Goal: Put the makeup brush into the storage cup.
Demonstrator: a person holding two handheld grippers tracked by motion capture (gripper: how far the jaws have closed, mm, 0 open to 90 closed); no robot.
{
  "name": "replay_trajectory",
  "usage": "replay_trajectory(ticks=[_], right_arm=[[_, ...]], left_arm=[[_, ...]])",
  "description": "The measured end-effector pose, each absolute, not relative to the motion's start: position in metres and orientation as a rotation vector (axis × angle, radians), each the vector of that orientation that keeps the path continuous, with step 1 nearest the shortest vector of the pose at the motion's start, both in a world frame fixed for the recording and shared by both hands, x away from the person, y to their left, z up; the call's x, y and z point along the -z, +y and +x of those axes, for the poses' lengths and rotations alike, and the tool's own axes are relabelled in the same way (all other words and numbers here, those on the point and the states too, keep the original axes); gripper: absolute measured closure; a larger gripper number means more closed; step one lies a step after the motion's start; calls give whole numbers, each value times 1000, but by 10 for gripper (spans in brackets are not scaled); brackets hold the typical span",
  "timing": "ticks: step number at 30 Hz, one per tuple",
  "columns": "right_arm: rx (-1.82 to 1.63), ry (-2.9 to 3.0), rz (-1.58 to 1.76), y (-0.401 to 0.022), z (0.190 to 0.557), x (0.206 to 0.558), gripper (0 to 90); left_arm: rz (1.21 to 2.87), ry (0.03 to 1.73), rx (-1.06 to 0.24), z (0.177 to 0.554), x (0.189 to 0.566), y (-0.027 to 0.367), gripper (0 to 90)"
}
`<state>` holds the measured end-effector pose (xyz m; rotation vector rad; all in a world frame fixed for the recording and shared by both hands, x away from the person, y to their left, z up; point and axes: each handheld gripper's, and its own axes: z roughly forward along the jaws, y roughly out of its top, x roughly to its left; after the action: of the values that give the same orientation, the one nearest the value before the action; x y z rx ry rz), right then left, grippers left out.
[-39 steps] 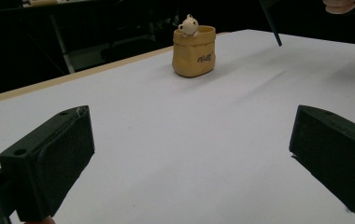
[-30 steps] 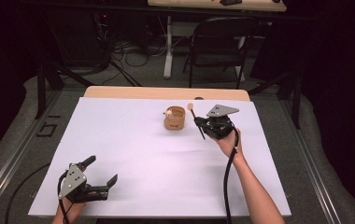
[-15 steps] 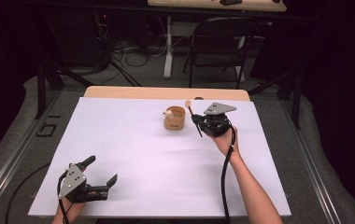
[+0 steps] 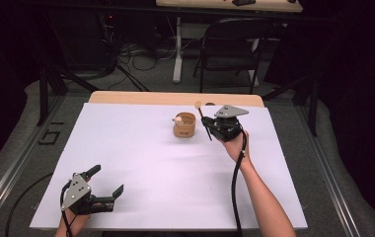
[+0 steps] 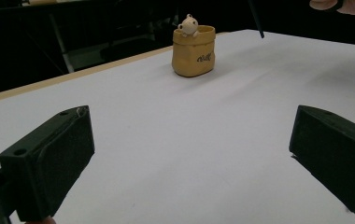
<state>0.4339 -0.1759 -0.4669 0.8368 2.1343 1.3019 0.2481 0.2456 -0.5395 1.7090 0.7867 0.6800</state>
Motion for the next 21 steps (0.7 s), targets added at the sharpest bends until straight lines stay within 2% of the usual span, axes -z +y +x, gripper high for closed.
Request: replay_trajectory(ticks=[21], right_arm=[[-1302,2067,863,-173,440,457,835]], left_arm=[[1710,786,-680,248,539,246,0]])
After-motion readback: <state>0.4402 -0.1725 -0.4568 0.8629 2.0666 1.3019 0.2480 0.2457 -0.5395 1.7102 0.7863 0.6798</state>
